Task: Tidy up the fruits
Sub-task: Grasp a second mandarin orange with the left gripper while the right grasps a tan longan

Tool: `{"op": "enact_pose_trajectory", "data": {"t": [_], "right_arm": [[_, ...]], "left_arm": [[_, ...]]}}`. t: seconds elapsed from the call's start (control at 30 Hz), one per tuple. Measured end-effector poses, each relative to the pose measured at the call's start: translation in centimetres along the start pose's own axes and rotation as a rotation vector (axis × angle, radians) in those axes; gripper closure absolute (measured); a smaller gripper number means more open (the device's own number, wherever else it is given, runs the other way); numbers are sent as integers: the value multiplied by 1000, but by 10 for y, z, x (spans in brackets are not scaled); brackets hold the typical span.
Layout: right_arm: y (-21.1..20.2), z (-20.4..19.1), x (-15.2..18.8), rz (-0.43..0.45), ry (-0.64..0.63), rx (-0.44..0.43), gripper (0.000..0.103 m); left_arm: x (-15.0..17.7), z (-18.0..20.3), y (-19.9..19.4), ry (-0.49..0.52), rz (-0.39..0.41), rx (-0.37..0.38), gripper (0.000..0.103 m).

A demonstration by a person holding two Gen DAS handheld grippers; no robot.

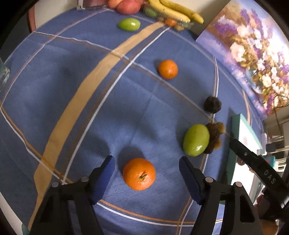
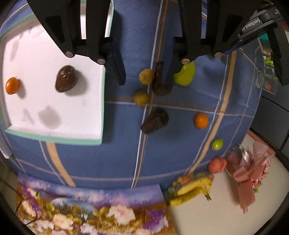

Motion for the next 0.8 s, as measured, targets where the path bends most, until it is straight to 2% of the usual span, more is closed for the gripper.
{"op": "enact_pose_trajectory", "data": {"t": [0.07, 0.2, 0.3, 0.57, 0.67, 0.8], "right_arm": [[6, -1, 5, -20, -1, -2, 65], [18, -2, 12, -54, -4, -3, 65], [25, -1, 15, -68, -3, -3, 68], [34, 1, 16, -81, 19, -26, 72], [36, -5, 16, -77, 6, -42, 79], [36, -8, 15, -77, -3, -47, 81]], "left_arm": [[3, 0, 4, 4, -16, -7, 29], [8, 1, 10, 19, -40, -21, 53], [9, 1, 12, 42, -36, -47, 62], [4, 8, 14, 59, -16, -38, 64], [2, 11, 14, 66, -13, -32, 64], [-3, 13, 15, 67, -4, -23, 64]]}}
Point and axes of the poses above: each gripper's, at about its wrist camera, not at the fingertips, and y roughly the way its jaws point, z to its right, x to its underside, the point moved 10 cm from there along y, roughly the way its jaws point, and after that the axes turned 9 degrees about z, right-handed, at the moved point
